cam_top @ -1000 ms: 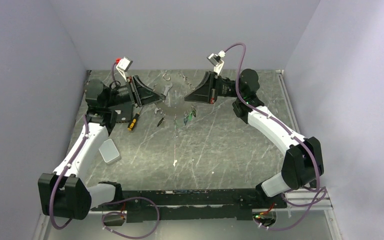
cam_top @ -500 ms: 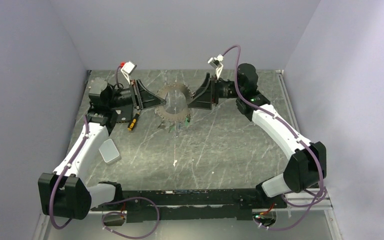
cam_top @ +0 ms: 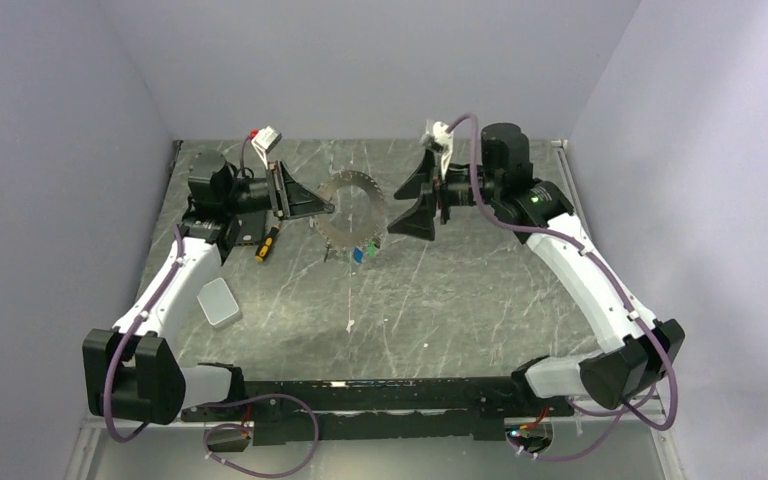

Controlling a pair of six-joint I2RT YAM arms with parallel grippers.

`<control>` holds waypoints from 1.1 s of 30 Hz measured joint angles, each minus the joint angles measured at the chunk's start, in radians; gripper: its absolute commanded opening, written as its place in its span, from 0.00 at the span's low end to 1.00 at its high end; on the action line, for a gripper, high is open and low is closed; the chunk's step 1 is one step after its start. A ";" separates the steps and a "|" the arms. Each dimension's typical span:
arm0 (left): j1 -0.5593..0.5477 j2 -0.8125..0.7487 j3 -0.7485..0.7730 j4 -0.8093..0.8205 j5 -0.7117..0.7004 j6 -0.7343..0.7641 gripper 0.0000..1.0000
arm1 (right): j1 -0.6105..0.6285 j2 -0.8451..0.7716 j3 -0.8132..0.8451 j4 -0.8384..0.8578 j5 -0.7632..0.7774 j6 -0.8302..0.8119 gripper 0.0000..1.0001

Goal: Remove the keys from the keyring

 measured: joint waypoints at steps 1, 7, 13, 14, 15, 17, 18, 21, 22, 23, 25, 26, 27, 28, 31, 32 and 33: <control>0.000 0.006 0.000 -0.001 0.000 0.000 0.00 | 0.022 -0.006 0.001 -0.013 0.011 -0.023 0.88; -0.003 0.021 0.000 0.003 0.002 -0.012 0.00 | 0.225 0.020 0.067 -0.100 0.143 -0.164 0.85; -0.013 0.021 0.000 0.008 0.020 -0.017 0.00 | 0.341 0.102 0.138 -0.148 0.316 -0.302 0.85; -0.015 0.021 0.000 0.011 0.023 -0.018 0.00 | 0.356 0.117 0.148 -0.151 0.336 -0.317 0.85; -0.016 0.021 0.000 0.015 0.026 -0.019 0.00 | 0.376 0.134 0.156 -0.152 0.362 -0.334 0.85; -0.016 0.021 0.000 0.024 0.029 -0.023 0.00 | 0.404 0.159 0.163 -0.155 0.406 -0.362 0.84; -0.017 0.021 0.000 0.027 0.029 -0.026 0.00 | 0.417 0.168 0.163 -0.158 0.424 -0.374 0.83; -0.018 0.021 0.000 0.032 0.032 -0.037 0.00 | 0.442 0.182 0.163 -0.166 0.465 -0.401 0.80; -0.019 0.021 0.000 0.034 0.032 -0.039 0.00 | 0.449 0.182 0.161 -0.167 0.478 -0.409 0.79; -0.019 0.021 0.000 0.035 0.034 -0.041 0.00 | 0.453 0.182 0.159 -0.169 0.487 -0.417 0.76; -0.021 0.021 0.000 0.038 0.036 -0.044 0.00 | 0.461 0.182 0.152 -0.168 0.502 -0.429 0.72; -0.022 0.021 0.000 0.042 0.036 -0.045 0.00 | 0.465 0.182 0.145 -0.169 0.512 -0.436 0.70; -0.022 0.021 0.000 0.043 0.036 -0.045 0.00 | 0.468 0.182 0.137 -0.169 0.518 -0.443 0.68; -0.022 0.021 0.000 0.045 0.037 -0.046 0.00 | 0.469 0.182 0.130 -0.171 0.526 -0.447 0.66; -0.023 0.021 0.000 0.051 0.039 -0.047 0.00 | 0.470 0.182 0.113 -0.175 0.542 -0.460 0.59; -0.023 0.021 0.000 0.057 0.042 -0.053 0.00 | 0.471 0.182 0.112 -0.175 0.549 -0.462 0.57; -0.024 0.021 0.000 0.062 0.045 -0.060 0.00 | 0.471 0.182 0.111 -0.175 0.553 -0.465 0.56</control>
